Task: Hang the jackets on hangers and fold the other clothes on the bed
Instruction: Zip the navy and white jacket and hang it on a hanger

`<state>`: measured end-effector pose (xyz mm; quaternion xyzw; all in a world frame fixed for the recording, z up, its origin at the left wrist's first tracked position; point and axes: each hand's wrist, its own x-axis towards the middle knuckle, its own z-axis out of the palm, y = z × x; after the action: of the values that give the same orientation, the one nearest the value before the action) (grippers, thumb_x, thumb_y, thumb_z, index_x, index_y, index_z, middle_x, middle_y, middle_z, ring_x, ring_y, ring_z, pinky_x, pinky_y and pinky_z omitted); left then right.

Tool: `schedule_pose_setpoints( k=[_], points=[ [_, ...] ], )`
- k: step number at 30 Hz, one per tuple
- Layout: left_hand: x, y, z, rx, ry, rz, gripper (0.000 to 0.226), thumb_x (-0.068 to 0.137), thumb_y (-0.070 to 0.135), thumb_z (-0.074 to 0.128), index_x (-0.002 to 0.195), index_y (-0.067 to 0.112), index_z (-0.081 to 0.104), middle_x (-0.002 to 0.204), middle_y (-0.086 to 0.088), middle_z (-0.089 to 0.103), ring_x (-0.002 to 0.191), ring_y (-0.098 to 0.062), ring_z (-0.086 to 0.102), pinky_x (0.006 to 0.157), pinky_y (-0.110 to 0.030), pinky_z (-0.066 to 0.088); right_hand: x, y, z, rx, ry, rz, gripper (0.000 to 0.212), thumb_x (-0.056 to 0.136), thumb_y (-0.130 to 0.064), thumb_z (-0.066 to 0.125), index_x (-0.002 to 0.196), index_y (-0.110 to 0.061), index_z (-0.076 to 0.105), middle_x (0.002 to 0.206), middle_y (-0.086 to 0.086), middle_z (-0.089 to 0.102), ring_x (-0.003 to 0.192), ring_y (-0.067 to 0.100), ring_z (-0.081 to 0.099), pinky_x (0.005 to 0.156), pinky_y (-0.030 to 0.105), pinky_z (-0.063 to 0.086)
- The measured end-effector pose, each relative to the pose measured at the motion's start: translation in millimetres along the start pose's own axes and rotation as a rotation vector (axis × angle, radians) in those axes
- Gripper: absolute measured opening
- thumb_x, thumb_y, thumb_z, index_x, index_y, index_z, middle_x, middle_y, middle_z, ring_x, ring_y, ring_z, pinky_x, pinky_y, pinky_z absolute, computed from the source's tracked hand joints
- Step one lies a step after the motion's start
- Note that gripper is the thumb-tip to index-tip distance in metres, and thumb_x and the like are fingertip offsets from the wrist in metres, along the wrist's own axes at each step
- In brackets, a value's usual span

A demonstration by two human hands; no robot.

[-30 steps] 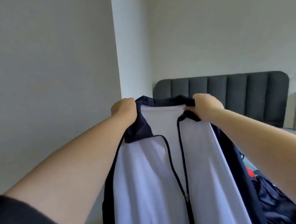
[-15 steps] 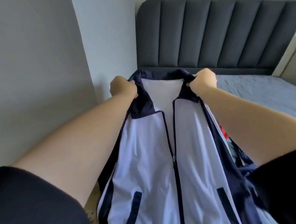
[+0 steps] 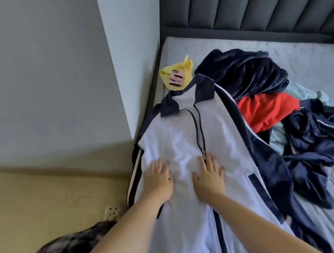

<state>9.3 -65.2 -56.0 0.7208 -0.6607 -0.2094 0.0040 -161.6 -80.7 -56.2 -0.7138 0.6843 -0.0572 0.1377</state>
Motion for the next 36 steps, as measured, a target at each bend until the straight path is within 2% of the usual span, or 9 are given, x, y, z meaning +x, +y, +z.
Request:
schedule_pose_setpoints(
  k=[8,12,15,20,25,30,32,34,36],
  points=[
    [1.6,-29.7,36.0,0.158,0.116,0.150,0.068,0.097,0.055,0.022,0.152,0.026,-0.006,0.159,0.004,-0.016,0.145,-0.021,-0.021,0.115,-0.050,-0.005,2.5,3.1,47.2,-0.116,0.084,-0.004,0.069,0.095,-0.043,0.034,0.152,-0.012,0.013,0.159,0.013,0.011,0.148,0.024,0.002,0.115,0.051,-0.003],
    [2.1,-36.3,30.3,-0.100,0.289,0.237,0.056,0.098,0.038,0.032,0.150,0.020,0.027,0.160,-0.003,0.013,0.148,-0.023,0.006,0.114,-0.052,0.009,23.1,-5.2,47.4,-0.162,0.125,0.004,0.071,0.086,-0.034,0.044,0.150,-0.011,0.022,0.156,0.015,0.021,0.145,0.027,0.014,0.115,0.052,0.005],
    [8.0,-63.9,21.7,-0.476,0.483,-0.014,0.046,0.096,0.024,0.036,0.141,0.013,0.043,0.148,-0.009,0.038,0.137,-0.026,0.034,0.109,-0.047,0.030,34.5,-7.0,48.8,-0.154,0.176,0.000,0.071,0.083,-0.032,0.041,0.149,-0.011,0.026,0.154,0.015,0.025,0.144,0.027,0.018,0.114,0.051,0.007],
    [-9.6,-109.5,36.9,-0.948,-0.012,-0.505,0.053,0.097,0.044,0.046,0.128,0.002,0.052,0.127,-0.018,0.057,0.116,-0.032,0.054,0.099,-0.038,0.042,35.3,-4.5,51.2,-0.136,0.242,-0.055,0.069,0.084,-0.027,0.050,0.148,-0.008,0.029,0.153,0.016,0.027,0.143,0.029,0.020,0.113,0.053,0.009],
    [-34.3,-115.5,20.8,-0.861,0.097,-0.442,0.047,0.091,0.045,0.056,0.114,0.005,0.056,0.115,-0.010,0.061,0.098,-0.024,0.058,0.079,-0.031,0.042,32.1,-8.3,44.2,-0.224,0.161,-0.042,0.069,0.088,-0.032,0.042,0.150,-0.009,0.022,0.155,0.016,0.022,0.143,0.029,0.014,0.115,0.053,0.008],
    [-42.3,-107.4,2.9,-0.904,-0.177,-0.332,0.022,0.087,0.033,0.065,0.088,0.011,0.065,0.098,-0.004,0.068,0.095,-0.023,0.064,0.083,-0.031,0.048,12.8,-4.1,33.5,-0.178,0.084,-0.048,0.067,0.093,-0.036,0.037,0.151,-0.012,0.013,0.158,0.014,0.012,0.146,0.027,0.004,0.116,0.051,0.003],
    [-43.2,-107.7,-1.1,-1.050,0.010,-0.519,0.020,0.090,0.027,0.059,0.076,0.013,0.059,0.091,-0.008,0.064,0.092,-0.027,0.061,0.082,-0.033,0.046,-3.9,-0.7,28.0,-0.105,0.010,-0.074,0.066,0.095,-0.037,0.035,0.152,-0.015,0.009,0.159,0.013,0.007,0.147,0.026,0.000,0.117,0.048,0.004],
    [-47.1,-115.3,-7.1,-1.004,0.255,-0.696,0.021,0.092,0.025,0.051,0.097,0.007,0.060,0.102,-0.014,0.062,0.098,-0.035,0.059,0.087,-0.039,0.048,-26.5,2.4,21.4,-0.008,-0.075,-0.108,0.066,0.097,-0.039,0.035,0.152,-0.017,0.008,0.160,0.011,0.003,0.147,0.024,-0.003,0.118,0.044,0.006],
    [-55.8,-120.4,-12.4,-0.744,0.313,-0.694,0.034,0.090,0.017,0.049,0.123,0.009,0.051,0.119,-0.015,0.056,0.104,-0.037,0.056,0.089,-0.043,0.049,-56.2,4.4,12.2,0.111,-0.135,-0.145,0.067,0.097,-0.043,0.040,0.152,-0.017,0.012,0.161,0.006,0.002,0.148,0.020,-0.001,0.119,0.041,0.010]
  ],
)
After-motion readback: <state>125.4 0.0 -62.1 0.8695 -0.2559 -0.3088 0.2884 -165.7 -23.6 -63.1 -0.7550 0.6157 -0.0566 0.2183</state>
